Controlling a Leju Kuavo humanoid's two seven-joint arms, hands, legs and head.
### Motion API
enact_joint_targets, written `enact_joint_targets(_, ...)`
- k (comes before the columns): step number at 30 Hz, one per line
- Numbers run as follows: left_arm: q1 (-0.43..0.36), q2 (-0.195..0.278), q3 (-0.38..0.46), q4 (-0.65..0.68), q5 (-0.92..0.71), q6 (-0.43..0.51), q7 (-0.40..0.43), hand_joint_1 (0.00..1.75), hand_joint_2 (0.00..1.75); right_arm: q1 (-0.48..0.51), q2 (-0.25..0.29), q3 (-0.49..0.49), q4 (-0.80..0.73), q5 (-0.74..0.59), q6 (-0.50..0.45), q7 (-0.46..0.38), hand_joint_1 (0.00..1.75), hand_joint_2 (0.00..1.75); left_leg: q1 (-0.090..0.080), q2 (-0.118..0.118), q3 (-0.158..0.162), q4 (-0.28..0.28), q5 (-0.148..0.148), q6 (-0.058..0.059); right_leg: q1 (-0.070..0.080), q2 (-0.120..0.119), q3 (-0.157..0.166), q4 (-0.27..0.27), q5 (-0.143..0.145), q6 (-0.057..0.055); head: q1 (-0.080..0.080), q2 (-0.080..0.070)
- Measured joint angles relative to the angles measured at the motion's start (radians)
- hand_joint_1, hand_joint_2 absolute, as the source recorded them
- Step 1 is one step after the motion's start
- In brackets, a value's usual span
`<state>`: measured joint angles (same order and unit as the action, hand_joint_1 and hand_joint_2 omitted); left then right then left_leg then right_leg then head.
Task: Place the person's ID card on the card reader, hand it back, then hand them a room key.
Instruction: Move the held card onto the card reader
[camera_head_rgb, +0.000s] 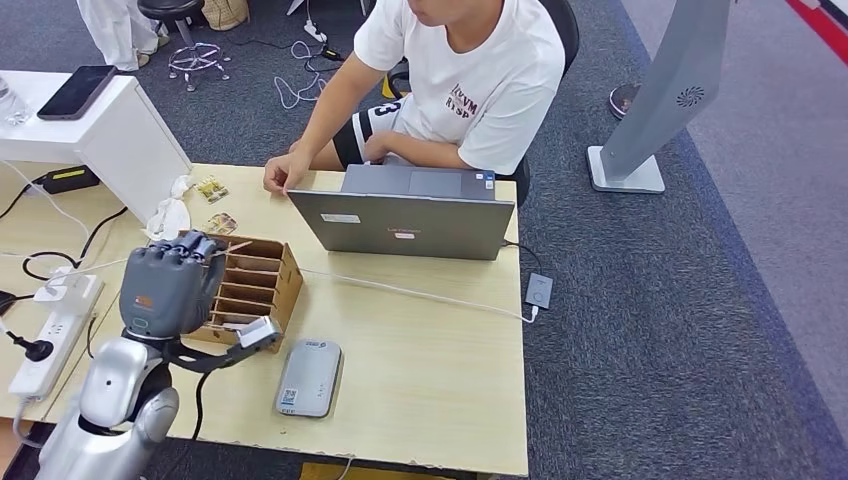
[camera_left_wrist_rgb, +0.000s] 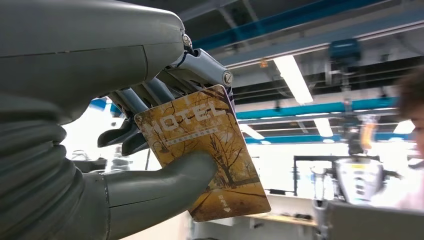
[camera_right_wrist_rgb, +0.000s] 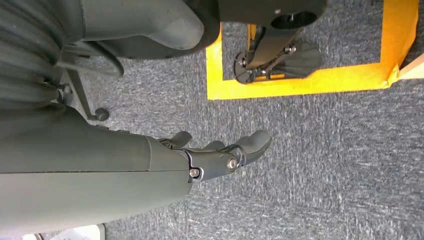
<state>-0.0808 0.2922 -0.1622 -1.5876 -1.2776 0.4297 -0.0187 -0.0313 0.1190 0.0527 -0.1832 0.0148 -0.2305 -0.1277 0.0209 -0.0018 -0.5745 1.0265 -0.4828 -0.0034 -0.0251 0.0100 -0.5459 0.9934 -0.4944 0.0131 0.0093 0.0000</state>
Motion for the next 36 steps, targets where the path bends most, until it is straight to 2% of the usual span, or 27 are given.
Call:
enact_joint_targets(6,0.073,-0.007,-0.14,-0.108,-0.065,-0.057,0.036,1.75,1.75,0.004,0.005,-0.004,0.0,-0.013,-0.007,-0.002,0.0,1.75,0.0,0.0,0.0,0.0,0.0,0.0,0.0,0.0,0.0,0.0,0.0,0.0,0.0,0.0)
enact_joint_targets(13,0.109,-0.006,-0.215,-0.141,-0.082,-0.093,0.05,1.75,1.75,0.007,0.005,-0.009,0.0,-0.014,-0.012,-0.002,0.0,1.75,0.0,0.0,0.0,0.0,0.0,0.0,0.0,0.0,0.0,0.001,0.0,0.0,0.0,0.0)
enact_joint_targets(26,0.142,0.012,-0.262,-0.135,-0.107,-0.222,0.092,1.75,1.75,0.009,0.005,-0.013,0.001,-0.012,-0.021,0.0,0.0,1.75,0.0,0.0,0.0,0.0,0.0,0.0,0.0,-0.001,0.0,0.0,0.0,0.0,0.0,0.0)
enact_joint_targets(36,0.149,0.042,-0.263,-0.123,-0.108,-0.27,0.102,1.75,1.75,0.01,0.005,-0.02,0.001,-0.011,-0.022,0.005,0.0,1.75,0.0,-0.001,0.0,0.0,0.0,0.0,0.0,-0.001,0.0,0.0,0.0,0.0,0.0,0.0)
